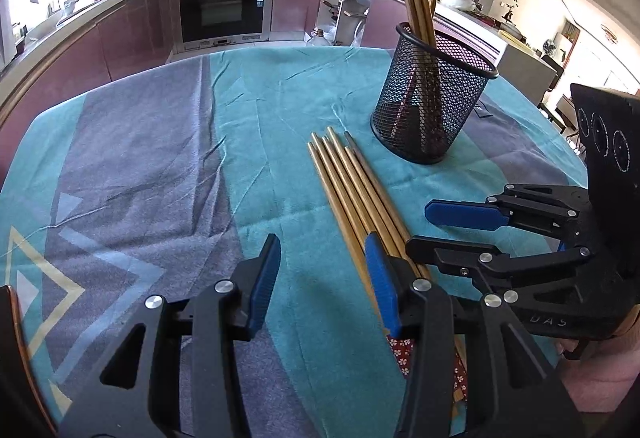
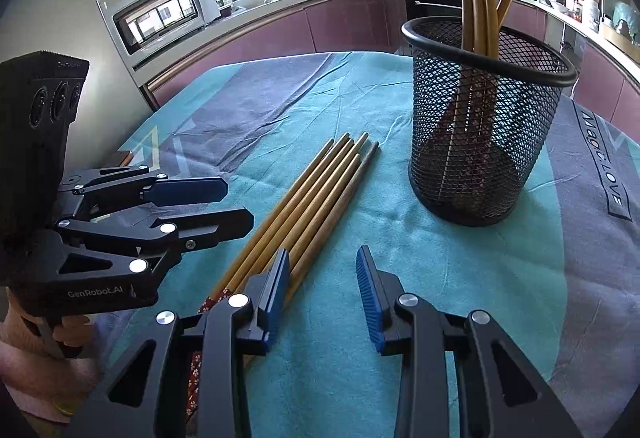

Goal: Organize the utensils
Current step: 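Move both tools back down over the chopsticks lying on the cloth, then close the right tool on one chopstick while the left tool grasps another, then lift both held chopsticks upright and carry them over the mesh cup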

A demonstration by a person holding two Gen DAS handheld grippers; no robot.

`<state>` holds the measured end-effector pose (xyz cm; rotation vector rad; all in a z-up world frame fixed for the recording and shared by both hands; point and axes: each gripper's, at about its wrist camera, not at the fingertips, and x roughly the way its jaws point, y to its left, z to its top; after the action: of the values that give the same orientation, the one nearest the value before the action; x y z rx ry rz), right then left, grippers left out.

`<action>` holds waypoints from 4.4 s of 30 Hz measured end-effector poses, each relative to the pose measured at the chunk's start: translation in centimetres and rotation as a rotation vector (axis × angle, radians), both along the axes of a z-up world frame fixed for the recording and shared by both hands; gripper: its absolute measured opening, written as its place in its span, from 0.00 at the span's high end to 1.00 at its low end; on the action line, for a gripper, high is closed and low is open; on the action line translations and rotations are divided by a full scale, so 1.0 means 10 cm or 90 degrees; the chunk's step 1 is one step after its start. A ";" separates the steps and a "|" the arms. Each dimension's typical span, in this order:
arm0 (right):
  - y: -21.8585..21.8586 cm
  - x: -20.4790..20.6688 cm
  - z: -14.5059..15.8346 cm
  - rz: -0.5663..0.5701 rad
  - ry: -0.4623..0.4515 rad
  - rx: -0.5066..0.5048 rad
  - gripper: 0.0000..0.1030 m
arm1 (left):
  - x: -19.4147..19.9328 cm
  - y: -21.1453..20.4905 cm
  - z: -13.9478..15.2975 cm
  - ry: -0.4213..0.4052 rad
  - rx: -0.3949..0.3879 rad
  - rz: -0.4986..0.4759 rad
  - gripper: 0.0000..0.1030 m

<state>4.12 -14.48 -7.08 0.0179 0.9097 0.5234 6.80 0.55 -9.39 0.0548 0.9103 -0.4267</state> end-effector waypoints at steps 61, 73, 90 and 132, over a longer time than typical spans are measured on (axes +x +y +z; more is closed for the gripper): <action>-0.01 0.25 -0.03 -0.043 0.007 -0.005 0.89 | 0.35 -0.20 -0.13 0.012 0.037 0.040 0.87; -0.08 0.21 -0.01 -0.032 0.024 -0.005 0.93 | 0.25 -0.16 -0.13 0.020 0.029 0.048 0.89; -0.13 0.11 0.08 -0.021 -0.006 0.007 0.95 | 0.22 -0.16 -0.08 0.013 0.020 0.061 0.93; -0.66 -0.20 0.83 -0.028 -0.126 0.169 0.95 | -0.33 0.16 0.96 -0.083 -0.131 0.003 0.93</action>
<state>2.13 -21.11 1.24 0.2233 0.6414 0.5910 3.54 2.20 0.18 -0.1068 0.7340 -0.5045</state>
